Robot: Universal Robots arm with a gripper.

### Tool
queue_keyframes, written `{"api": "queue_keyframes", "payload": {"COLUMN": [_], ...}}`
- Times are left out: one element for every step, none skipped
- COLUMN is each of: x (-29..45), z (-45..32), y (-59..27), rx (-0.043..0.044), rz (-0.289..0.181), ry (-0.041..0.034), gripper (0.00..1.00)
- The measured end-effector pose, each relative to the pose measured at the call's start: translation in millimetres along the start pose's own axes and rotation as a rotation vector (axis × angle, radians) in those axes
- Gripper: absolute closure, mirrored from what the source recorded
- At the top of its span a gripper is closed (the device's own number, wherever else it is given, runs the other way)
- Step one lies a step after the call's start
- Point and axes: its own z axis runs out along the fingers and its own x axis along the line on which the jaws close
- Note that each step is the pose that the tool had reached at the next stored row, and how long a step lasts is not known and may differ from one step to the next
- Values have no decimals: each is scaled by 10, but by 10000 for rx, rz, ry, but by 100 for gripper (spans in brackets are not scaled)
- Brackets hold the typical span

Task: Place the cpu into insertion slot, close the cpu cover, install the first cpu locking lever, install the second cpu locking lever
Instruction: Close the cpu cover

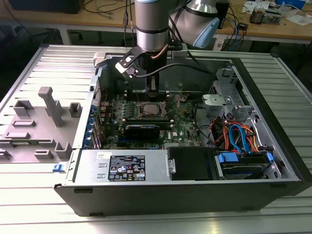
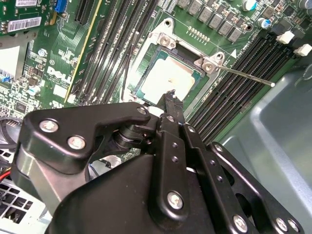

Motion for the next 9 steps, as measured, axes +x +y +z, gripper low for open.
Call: {"api": "queue_keyframes", "payload": {"x": [0, 0, 0, 0, 0, 0, 0, 0, -1], "z": [0, 0, 0, 0, 0, 0, -4, -11, -20], "y": [0, 0, 0, 1, 1, 2, 3, 3, 5], "rx": [7, 8, 9, 8, 8, 8, 9, 10, 10], "rz": [-1, -1, -1, -1, -1, -1, -1, -1, -2], "ry": [0, 0, 0, 0, 0, 0, -1, -1, 0], "gripper": [89, 89, 89, 89, 89, 89, 89, 89, 89]}}
